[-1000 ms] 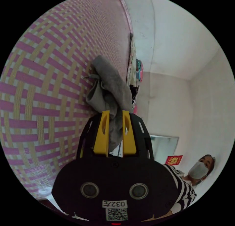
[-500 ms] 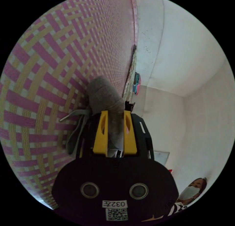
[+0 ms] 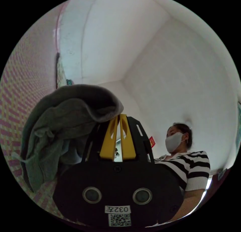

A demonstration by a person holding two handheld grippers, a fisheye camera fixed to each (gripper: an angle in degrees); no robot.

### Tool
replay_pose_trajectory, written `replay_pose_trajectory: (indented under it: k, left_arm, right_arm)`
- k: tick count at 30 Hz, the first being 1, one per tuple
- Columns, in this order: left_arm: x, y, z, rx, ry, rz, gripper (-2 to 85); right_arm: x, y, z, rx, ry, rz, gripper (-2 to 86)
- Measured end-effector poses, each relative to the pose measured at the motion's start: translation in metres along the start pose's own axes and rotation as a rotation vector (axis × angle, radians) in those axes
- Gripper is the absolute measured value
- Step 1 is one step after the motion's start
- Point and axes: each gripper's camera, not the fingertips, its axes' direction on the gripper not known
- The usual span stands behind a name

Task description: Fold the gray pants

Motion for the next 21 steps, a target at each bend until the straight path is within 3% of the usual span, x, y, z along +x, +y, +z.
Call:
replay_pose_trajectory:
  k: [2,7,14,21]
  left_arm:
    - [0.049,0.005,-0.028,0.045,-0.064,0.061,-0.9]
    - [0.133,0.028,-0.075,0.208,-0.112,0.183,-0.9]
    - [0.274,0.055,-0.129,0.521,-0.179,0.456,-0.9]
    - [0.428,0.051,-0.111,0.476,-0.287,0.792,-0.9]
  right_arm:
    - [-0.011,0.003,0.022,-0.124,0.012,-0.053,6.6]
    - [-0.042,0.015,0.041,-0.222,0.062,-0.187,1.2]
    - [-0.096,0.027,-0.029,-0.059,0.056,-0.398,-0.7]
    - [-0.206,0.064,-0.138,-0.032,0.025,-0.759,-0.9]
